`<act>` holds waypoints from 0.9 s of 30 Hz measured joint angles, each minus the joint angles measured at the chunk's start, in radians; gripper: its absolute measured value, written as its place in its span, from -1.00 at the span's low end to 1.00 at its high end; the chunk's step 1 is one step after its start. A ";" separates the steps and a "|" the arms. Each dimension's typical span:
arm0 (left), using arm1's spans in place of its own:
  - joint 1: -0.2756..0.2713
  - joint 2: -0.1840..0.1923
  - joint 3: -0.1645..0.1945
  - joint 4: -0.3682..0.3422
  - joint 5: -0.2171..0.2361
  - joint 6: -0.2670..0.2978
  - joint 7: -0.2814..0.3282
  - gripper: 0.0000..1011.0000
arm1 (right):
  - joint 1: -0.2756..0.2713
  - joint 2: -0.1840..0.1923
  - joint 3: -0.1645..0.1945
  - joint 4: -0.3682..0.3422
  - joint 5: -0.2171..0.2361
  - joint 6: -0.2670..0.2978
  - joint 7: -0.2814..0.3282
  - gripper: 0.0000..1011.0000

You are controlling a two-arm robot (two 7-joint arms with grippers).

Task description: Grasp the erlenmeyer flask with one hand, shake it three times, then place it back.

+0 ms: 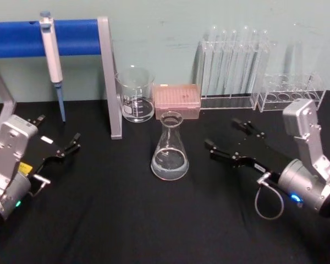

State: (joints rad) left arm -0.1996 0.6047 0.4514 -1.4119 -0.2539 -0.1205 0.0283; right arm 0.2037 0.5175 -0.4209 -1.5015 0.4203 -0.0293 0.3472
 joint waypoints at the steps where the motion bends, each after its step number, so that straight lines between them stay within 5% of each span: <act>1: 0.000 0.000 0.000 0.000 0.000 0.000 0.000 0.98 | 0.003 -0.004 -0.002 0.003 -0.003 0.001 0.003 0.98; 27: 0.000 0.000 0.000 0.000 0.000 0.000 0.000 0.98 | 0.123 -0.155 -0.059 0.172 -0.085 -0.005 0.105 0.98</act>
State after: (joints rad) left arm -0.1995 0.6047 0.4514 -1.4120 -0.2539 -0.1205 0.0283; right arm 0.3267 0.3622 -0.4794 -1.3293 0.3349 -0.0341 0.4523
